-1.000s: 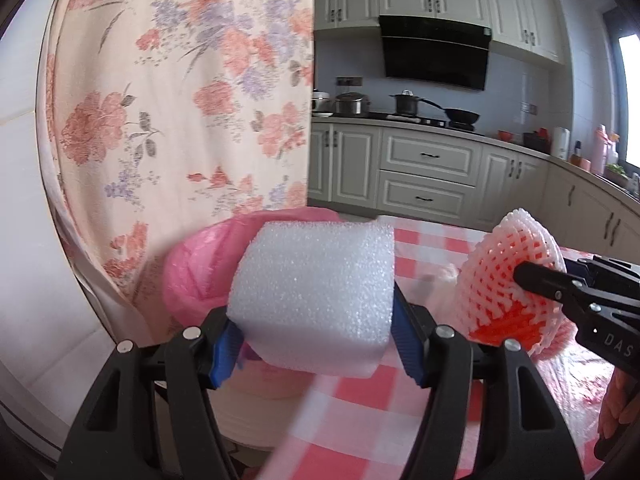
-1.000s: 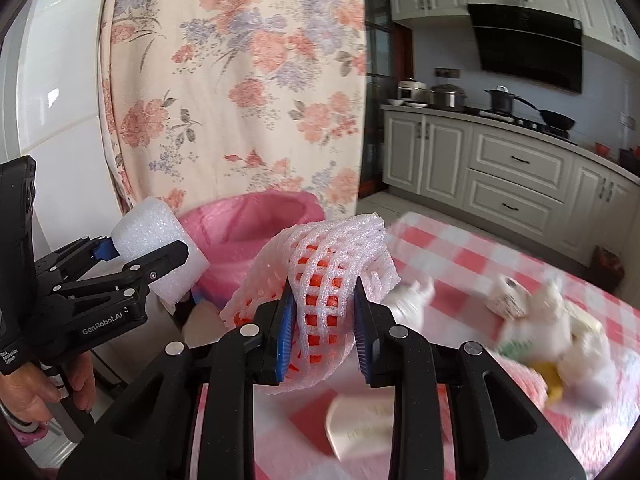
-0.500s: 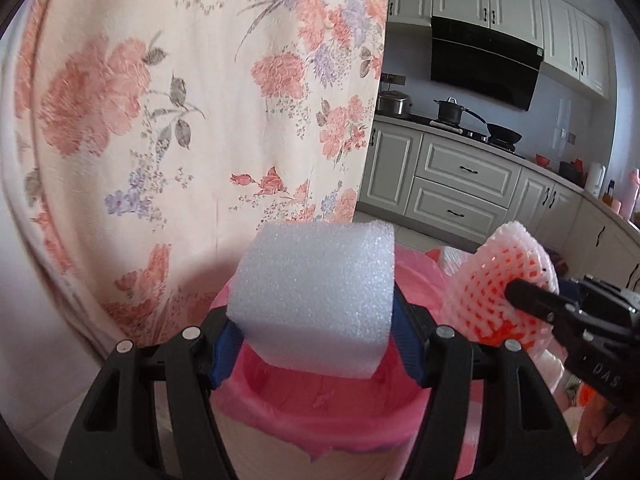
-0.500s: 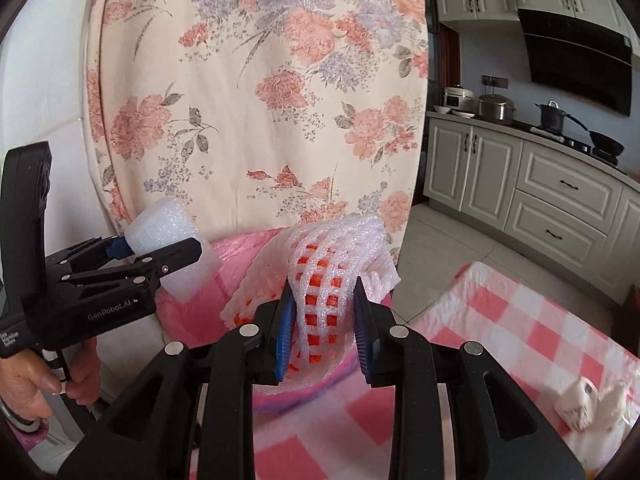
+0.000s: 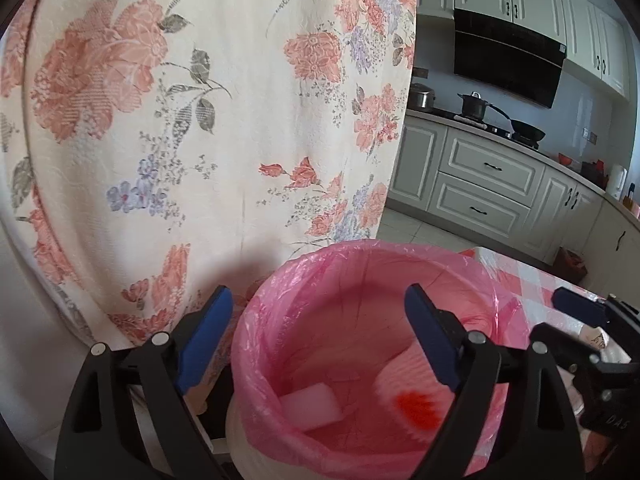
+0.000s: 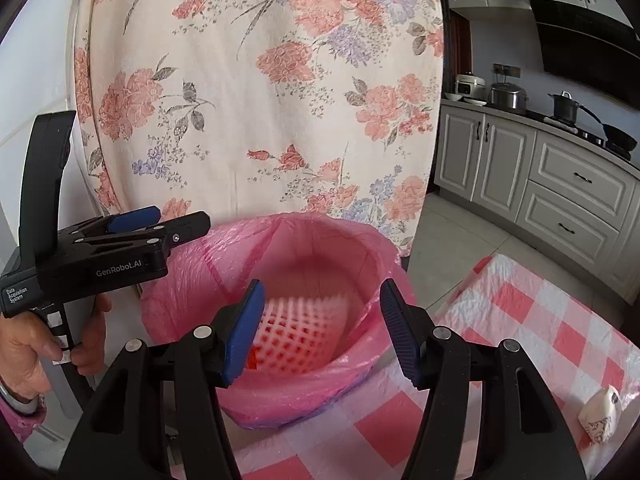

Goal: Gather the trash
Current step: 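Carry the foam block and pink net to the pink bin and release both, then move both tools back over the table toward the paper cup and net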

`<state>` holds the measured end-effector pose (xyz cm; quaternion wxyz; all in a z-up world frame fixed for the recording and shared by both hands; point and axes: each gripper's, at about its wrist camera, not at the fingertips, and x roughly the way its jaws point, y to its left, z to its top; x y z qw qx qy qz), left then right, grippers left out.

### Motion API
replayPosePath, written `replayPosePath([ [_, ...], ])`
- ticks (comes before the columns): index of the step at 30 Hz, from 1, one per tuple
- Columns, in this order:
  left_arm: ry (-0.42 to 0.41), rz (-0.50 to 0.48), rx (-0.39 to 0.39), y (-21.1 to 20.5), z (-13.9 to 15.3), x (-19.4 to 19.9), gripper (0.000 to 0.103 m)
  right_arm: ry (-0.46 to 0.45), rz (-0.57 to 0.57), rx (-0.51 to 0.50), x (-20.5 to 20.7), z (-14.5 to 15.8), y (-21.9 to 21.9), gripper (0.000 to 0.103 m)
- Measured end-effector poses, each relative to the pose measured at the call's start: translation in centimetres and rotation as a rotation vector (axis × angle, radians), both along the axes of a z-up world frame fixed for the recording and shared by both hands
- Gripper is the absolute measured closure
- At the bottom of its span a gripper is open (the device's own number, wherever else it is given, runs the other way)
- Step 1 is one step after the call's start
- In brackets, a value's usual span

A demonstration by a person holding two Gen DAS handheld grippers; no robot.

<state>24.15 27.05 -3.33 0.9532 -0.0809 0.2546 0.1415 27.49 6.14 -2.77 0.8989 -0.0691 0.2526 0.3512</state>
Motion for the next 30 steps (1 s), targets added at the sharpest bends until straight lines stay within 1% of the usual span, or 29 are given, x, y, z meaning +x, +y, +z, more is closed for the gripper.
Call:
replayPosePath([
  [2, -0.011, 0.017, -0.002, -0.3, 0.1, -0.9, 0.009, -0.007, -0.015, 0.007, -0.6, 0.3, -0.8, 0.045],
  [4, -0.028, 0.034, 0.013, -1.2, 0.3, -2.2, 0.005, -0.015, -0.031, 0.017, -1.4, 0.6, -1.8, 0.044],
  [8, -0.044, 0.019, 0.021, -3.0, 0.7, -4.2, 0.005, -0.04, -0.072, 0.019, -3.3, 1.0, -3.9, 0.035],
  [12, -0.049, -0.013, 0.019, -5.6, 0.9, -6.4, 0.005, -0.047, -0.113, 0.02, -5.1, 0.9, -6.2, 0.031],
  [14, -0.05, -0.025, 0.029, -6.9, 0.8, -7.2, 0.005, -0.05, -0.141, 0.024, -6.1, 0.8, -7.7, 0.028],
  [16, -0.049, -0.057, 0.029, -8.6, 0.7, -8.2, 0.005, -0.048, -0.172, 0.029, -6.9, 0.6, -9.3, 0.027],
  [19, -0.046, -0.104, 0.005, -10.7, 0.4, -9.5, 0.005, -0.063, -0.223, 0.024, -8.2, 0.5, -11.4, 0.024],
  [21, -0.05, -0.12, -0.024, -12.1, 0.1, -10.3, 0.005, -0.082, -0.263, 0.024, -9.2, 0.5, -13.1, 0.023],
  [24, -0.044, -0.15, -0.066, -13.9, -0.7, -11.1, 0.005, -0.087, -0.316, 0.032, -10.6, 0.2, -15.7, 0.021],
  [30, -0.016, -0.219, -0.053, -17.9, -2.0, -12.0, 0.005, -0.072, -0.412, 0.029, -13.1, -1.2, -20.4, 0.021],
])
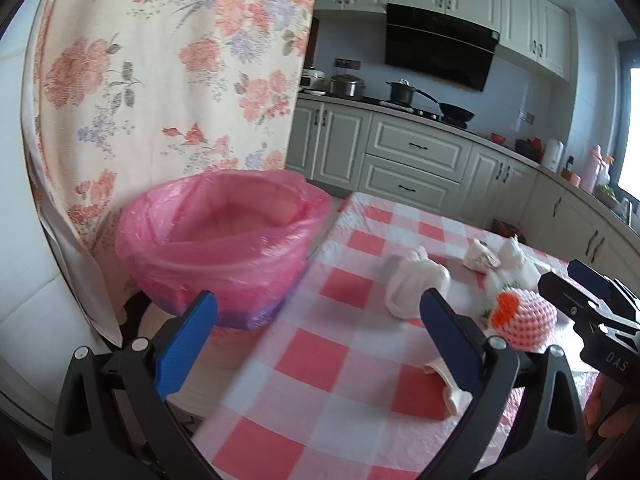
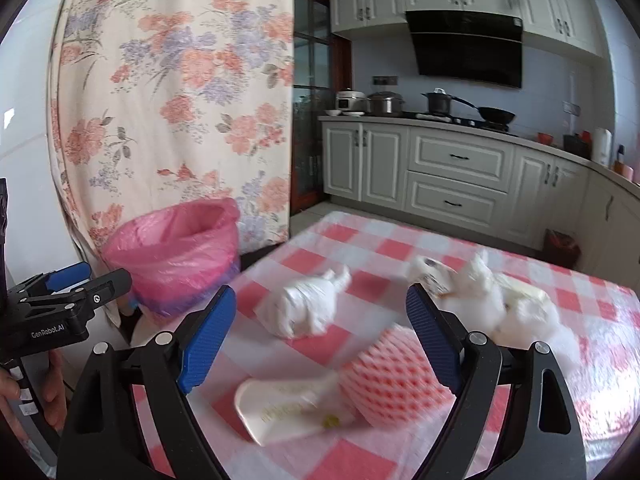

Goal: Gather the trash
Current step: 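Move both tools back over the table toward the paper cup and net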

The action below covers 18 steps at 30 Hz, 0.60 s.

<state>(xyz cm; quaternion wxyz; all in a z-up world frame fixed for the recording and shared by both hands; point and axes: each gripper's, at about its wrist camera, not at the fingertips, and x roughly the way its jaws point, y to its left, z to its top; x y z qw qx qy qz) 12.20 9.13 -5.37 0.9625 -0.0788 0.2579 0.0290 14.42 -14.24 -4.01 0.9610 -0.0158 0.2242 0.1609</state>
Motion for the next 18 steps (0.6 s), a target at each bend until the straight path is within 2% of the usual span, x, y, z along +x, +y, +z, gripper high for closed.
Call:
replayPosePath([
  [7, 0.027, -0.089, 0.01, -4.0, -1.4, -0.1, 0.005, 0.018, -0.094, 0.013, -2.3, -1.8, -4.5, 0.021],
  [14, 0.05, -0.198, 0.079, -8.6, -3.6, 0.5, 0.005, 0.048, -0.148, 0.03, -3.4, -3.3, -7.3, 0.021],
  [18, 0.074, -0.26, 0.093, -10.6, -4.7, 1.4, 0.005, 0.066, -0.164, 0.04, -3.3, -4.1, -8.3, 0.021],
])
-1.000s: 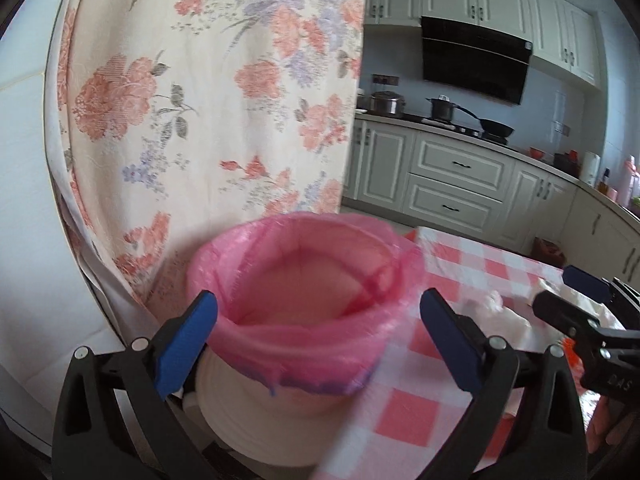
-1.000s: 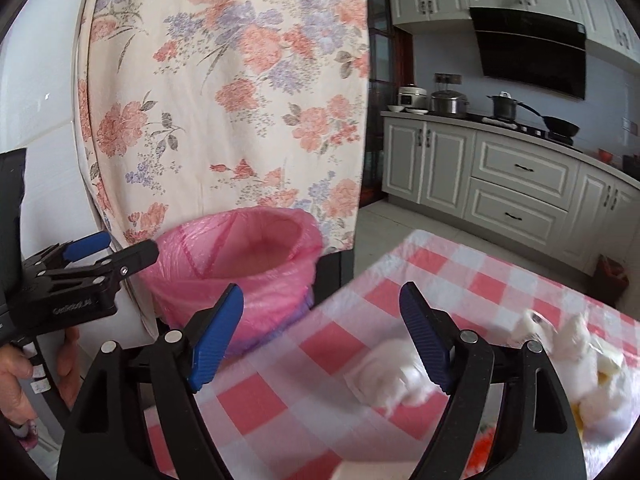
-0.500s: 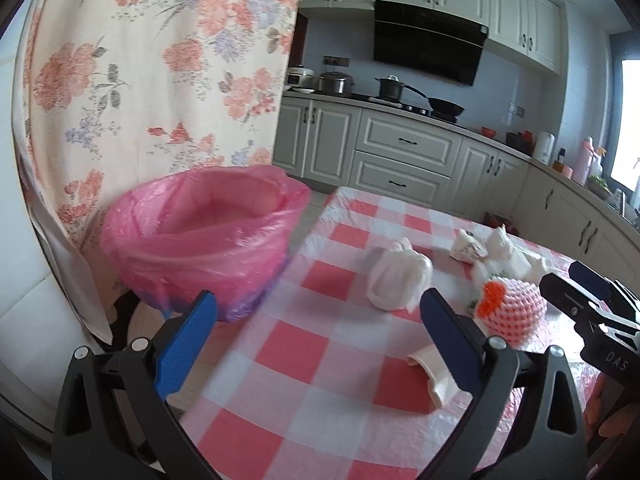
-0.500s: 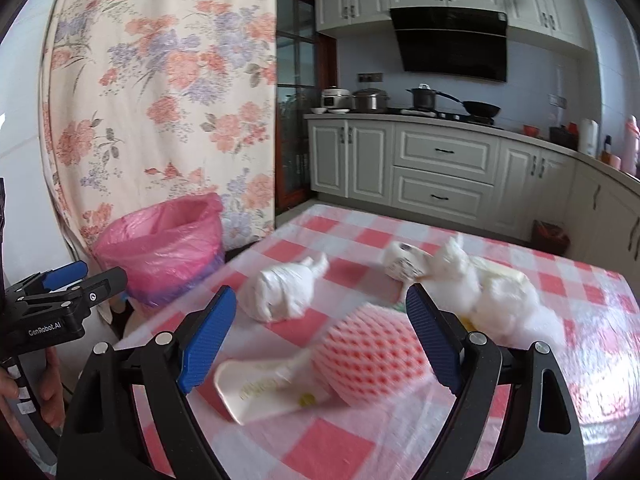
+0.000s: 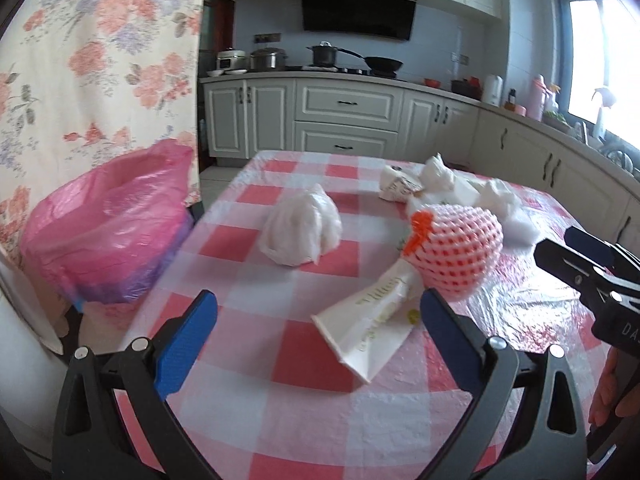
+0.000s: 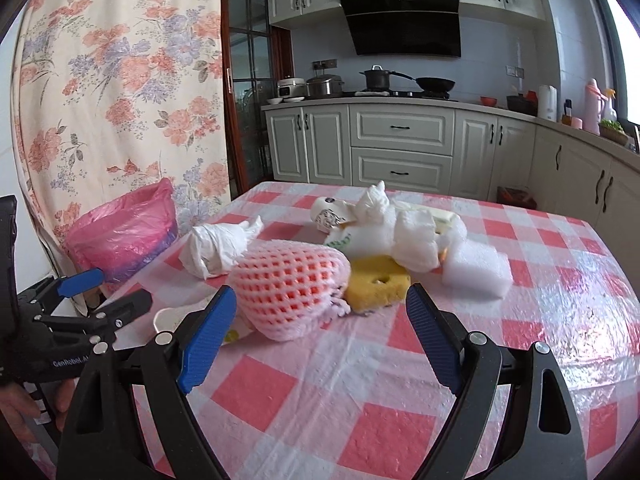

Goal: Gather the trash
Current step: 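Move both tools back over the table toward the paper cup and net, then grasp the white paper cup with the left tool while the right tool grasps the second pink net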

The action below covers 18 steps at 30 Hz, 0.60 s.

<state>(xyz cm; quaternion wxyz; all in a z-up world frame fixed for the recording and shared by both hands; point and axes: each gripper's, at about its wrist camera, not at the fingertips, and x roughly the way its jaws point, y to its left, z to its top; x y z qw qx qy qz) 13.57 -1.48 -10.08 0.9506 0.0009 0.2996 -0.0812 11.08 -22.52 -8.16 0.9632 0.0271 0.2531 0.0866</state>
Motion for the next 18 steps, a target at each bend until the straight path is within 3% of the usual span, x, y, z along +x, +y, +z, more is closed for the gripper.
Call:
replayPosePath([
  [18, 0.088, -0.129, 0.067, -4.1, -2.8, 4.7, 0.009, 0.064, -0.03, 0.047, 2.8, -2.1, -1.5, 0.021],
])
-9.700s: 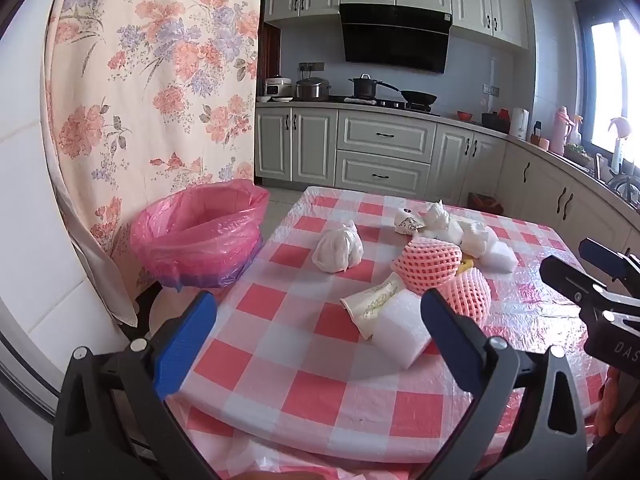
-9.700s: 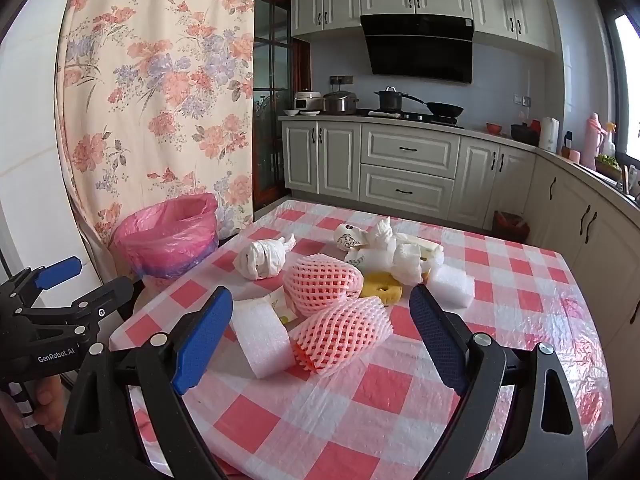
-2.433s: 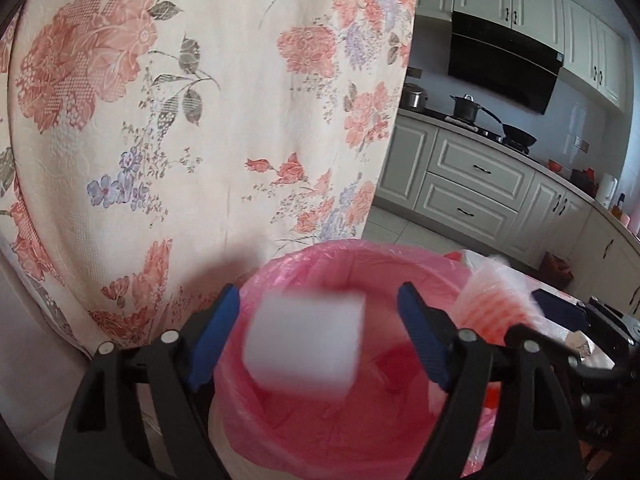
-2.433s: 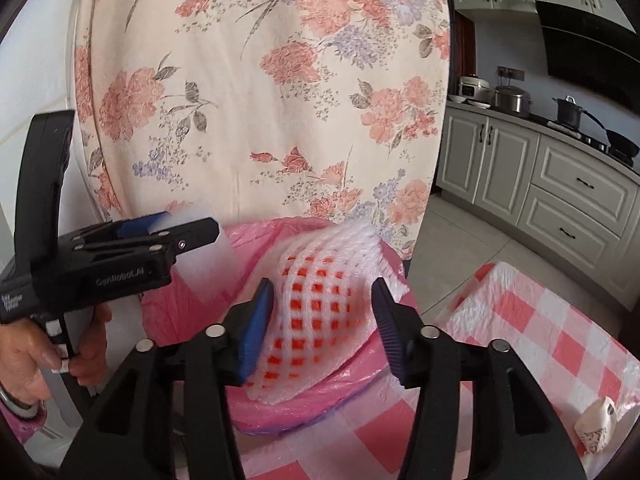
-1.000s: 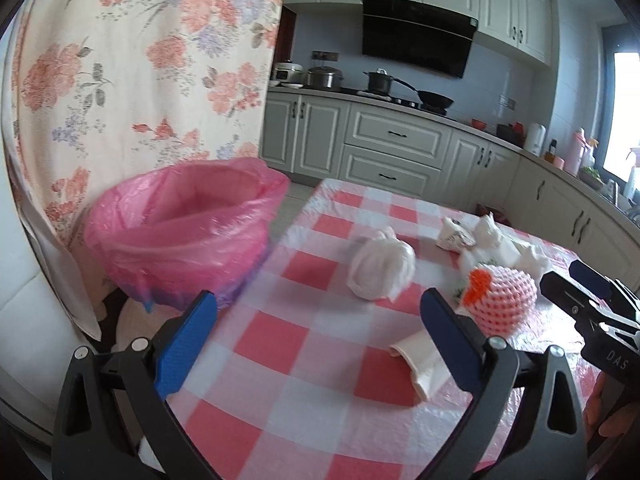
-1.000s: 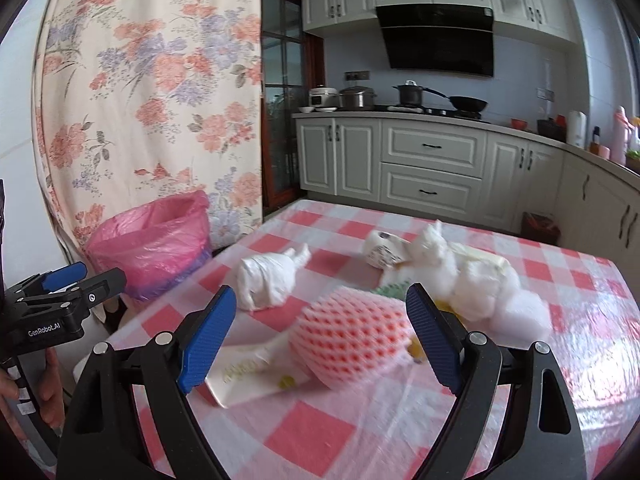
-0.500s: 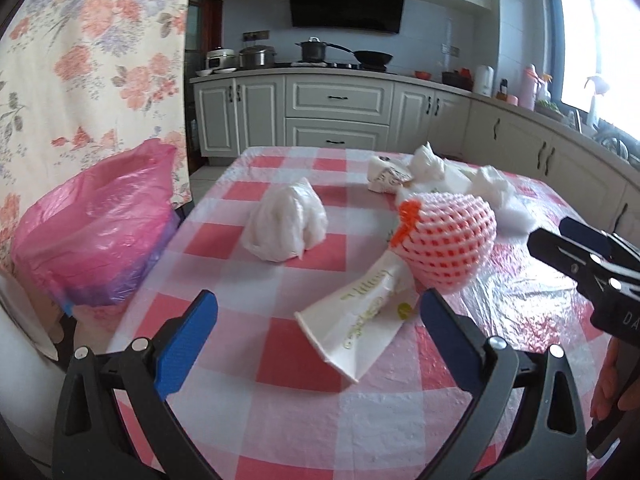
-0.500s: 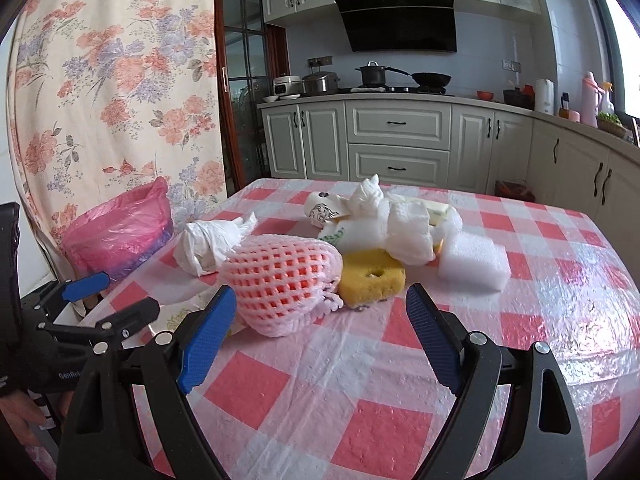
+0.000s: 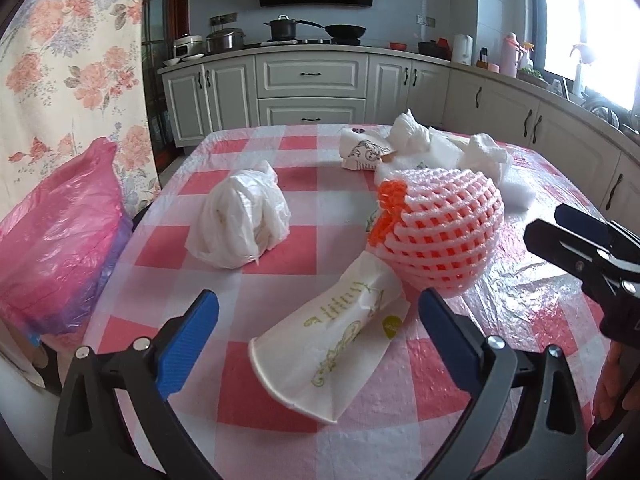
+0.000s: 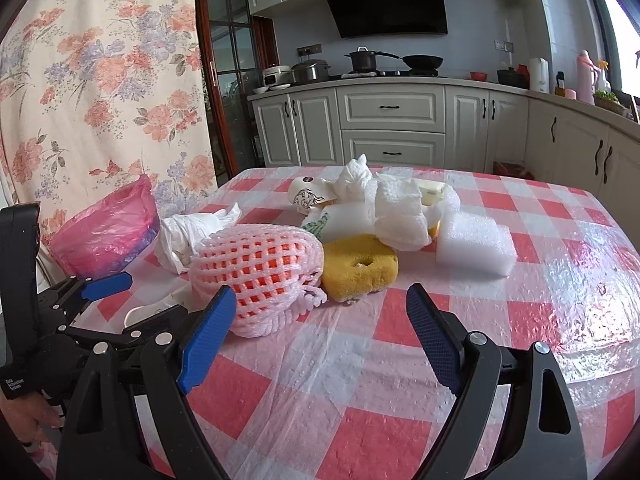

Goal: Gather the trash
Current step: 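Grasp the white paper cup with the left tool while the right tool grasps the second pink net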

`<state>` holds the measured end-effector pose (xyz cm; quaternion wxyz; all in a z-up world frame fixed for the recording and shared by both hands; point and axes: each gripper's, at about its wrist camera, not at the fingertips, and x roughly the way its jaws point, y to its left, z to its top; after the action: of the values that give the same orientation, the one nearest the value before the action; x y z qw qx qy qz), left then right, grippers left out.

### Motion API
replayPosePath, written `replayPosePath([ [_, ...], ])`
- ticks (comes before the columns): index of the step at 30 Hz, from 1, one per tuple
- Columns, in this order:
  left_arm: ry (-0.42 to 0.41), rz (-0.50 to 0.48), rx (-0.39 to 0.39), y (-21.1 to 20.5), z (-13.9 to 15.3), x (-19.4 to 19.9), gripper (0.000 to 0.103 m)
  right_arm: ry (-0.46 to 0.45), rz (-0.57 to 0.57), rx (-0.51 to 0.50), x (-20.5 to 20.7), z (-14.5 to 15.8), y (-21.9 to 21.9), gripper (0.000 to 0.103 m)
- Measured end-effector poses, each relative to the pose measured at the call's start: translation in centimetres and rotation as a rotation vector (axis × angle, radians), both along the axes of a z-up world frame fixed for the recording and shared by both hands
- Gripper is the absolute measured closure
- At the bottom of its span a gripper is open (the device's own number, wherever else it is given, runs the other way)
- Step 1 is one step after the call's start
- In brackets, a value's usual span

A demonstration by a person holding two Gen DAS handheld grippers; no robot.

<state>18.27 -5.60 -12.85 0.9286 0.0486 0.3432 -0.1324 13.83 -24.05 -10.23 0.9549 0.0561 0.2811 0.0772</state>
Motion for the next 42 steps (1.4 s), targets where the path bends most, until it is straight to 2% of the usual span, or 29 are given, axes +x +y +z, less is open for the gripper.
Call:
replayPosePath([
  [4, 0.027, -0.021, 0.012, -0.6, -0.5, 0.5, 0.015, 0.006, -0.005, 0.01, 0.6, -0.3, -0.3, 0.021],
  [6, 0.048, -0.019, 0.01, -0.5, -0.7, 0.8, 0.021, 0.005, -0.005, 0.011, 0.8, -0.5, -0.3, 0.021],
  [8, 0.08, -0.022, 0.004, -0.3, -1.1, 1.0, 0.038, 0.005, 0.0, 0.016, 1.0, -0.7, -0.2, 0.021],
  [9, 0.091, -0.021, 0.0, -0.2, -1.3, 1.1, 0.039, 0.007, 0.004, 0.019, 1.1, -0.7, -0.2, 0.021],
  [13, 0.083, -0.023, 0.0, 0.3, -1.3, 0.7, 0.055, 0.001, 0.03, 0.024, 1.1, -0.6, 0.4, 0.021],
  [17, 0.061, 0.003, 0.011, 1.1, -1.3, 0.0, 0.064, 0.004, 0.059, 0.014, 1.5, -0.6, 1.3, 0.021],
  [19, 0.033, 0.03, 0.039, 1.6, -1.3, -0.6, 0.067, 0.004, 0.076, 0.006, 1.8, -0.5, 1.9, 0.021],
  [31, 0.01, 0.153, -0.058, 5.9, 0.0, -0.7, 0.076, 0.039, 0.13, -0.052, 4.3, -1.0, 5.4, 0.021],
  [33, 0.003, 0.158, -0.068, 6.2, 0.2, -0.8, 0.076, 0.057, 0.131, -0.06, 4.6, -1.2, 5.6, 0.03],
  [34, 0.0, 0.16, -0.071, 6.3, 0.3, -0.8, 0.076, 0.065, 0.135, -0.057, 4.7, -1.3, 5.6, 0.04],
  [38, 0.0, 0.163, -0.084, 6.4, 0.4, -1.0, 0.076, 0.069, 0.146, -0.045, 4.8, -1.4, 5.5, 0.062],
  [42, -0.014, 0.163, -0.091, 6.4, 0.9, -1.5, 0.076, 0.058, 0.161, -0.047, 4.3, -1.3, 5.7, 0.071],
])
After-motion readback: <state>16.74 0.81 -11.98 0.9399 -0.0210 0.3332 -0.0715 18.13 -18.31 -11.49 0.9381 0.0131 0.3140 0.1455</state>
